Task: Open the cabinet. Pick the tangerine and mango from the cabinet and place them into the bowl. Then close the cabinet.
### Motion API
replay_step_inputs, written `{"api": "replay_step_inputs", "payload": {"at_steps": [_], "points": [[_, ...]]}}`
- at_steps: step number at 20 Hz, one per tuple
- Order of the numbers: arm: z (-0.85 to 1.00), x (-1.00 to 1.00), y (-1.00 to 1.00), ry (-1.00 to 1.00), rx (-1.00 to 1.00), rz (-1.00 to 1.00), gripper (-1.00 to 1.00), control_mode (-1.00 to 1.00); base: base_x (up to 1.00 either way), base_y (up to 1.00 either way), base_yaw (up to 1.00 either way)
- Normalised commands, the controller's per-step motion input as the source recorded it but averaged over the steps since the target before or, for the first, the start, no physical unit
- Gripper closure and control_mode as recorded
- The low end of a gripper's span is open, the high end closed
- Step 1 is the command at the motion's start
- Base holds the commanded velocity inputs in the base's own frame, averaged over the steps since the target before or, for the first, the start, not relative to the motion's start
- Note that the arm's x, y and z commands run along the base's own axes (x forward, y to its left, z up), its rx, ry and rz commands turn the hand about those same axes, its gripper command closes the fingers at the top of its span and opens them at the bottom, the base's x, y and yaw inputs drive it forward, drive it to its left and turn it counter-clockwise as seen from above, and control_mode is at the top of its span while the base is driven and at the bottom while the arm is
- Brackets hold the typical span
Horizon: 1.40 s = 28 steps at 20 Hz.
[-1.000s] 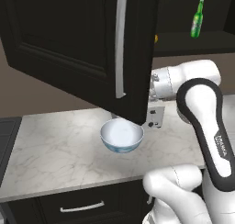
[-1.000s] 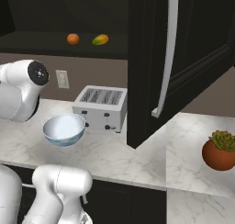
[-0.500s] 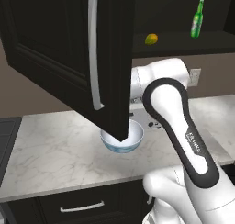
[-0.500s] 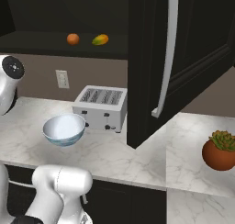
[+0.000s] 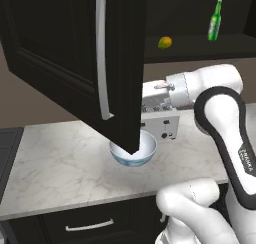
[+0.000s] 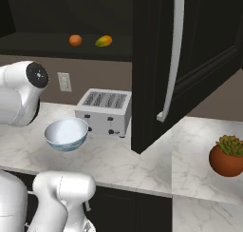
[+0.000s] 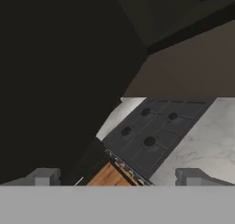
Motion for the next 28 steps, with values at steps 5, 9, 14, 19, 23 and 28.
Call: {"api": "replay_step_inputs", "payload": {"at_steps": [5,9,14,19,23,28], "points": [[0.08,-0.67,-0.94,-0.17,0.00,-0.12,-1.00,-1.00,0.00,0.00,0.00],[0.20,-0.91,-0.90,-0.24,0.00,-0.18,-1.00,-1.00,0.00,0.00,0.00],[0.29,-0.45,-0.54,-0.13,0.00,-0.29,-1.00,-1.00,0.00,0.00,0.00],[0.35,0.00,-0.14,0.00,0.00,-0.29,-1.00,-1.00,0.00,0.00,0.00],[0.00,0.00,0.00,-0.02,0.00,0.00,-1.00,-1.00,0.00,0.00,0.00],[0.32,0.05,0.00,0.14,0.00,-0.15,-1.00,-1.00,0.00,0.00,0.00]]}}
